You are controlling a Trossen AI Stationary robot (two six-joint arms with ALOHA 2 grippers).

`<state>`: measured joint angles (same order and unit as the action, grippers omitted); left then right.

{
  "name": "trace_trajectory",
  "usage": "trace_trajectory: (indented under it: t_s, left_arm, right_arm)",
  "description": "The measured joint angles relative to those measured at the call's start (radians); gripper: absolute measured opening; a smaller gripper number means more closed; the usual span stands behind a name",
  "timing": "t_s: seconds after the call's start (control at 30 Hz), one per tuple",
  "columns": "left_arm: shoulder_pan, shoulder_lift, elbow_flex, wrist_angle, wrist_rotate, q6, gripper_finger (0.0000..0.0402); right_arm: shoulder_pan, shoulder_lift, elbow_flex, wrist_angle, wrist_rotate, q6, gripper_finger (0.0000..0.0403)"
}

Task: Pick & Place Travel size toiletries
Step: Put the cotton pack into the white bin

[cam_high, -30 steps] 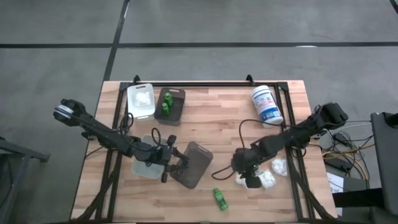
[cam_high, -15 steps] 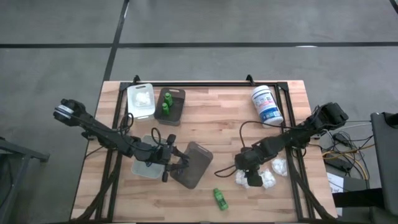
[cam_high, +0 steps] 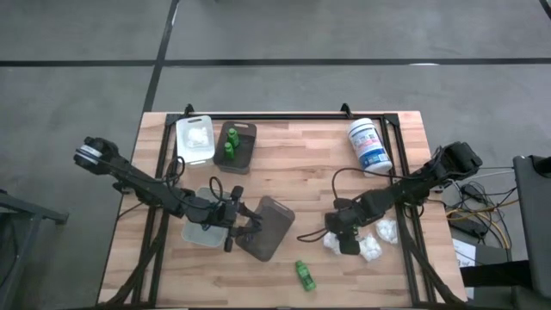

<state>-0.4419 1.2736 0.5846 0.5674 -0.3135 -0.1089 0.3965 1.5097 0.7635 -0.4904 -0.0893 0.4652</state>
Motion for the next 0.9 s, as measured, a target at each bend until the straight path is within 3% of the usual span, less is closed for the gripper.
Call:
trace_trajectory:
  t_s: [0.37,0.9]
  left_arm:
    - [0.000,0.000,0.000,0.000,0.000,-0.005,0.0155]
    - [0.000,0.000,0.000,0.000,0.001,-0.004,0.0155]
  right_arm:
    - [0.000,-0.003,-0.029,0.006,0.013,0.000,0.0017]
    - [0.000,-0.061,0.006,-0.001,-0.001,-0.088,0.0008]
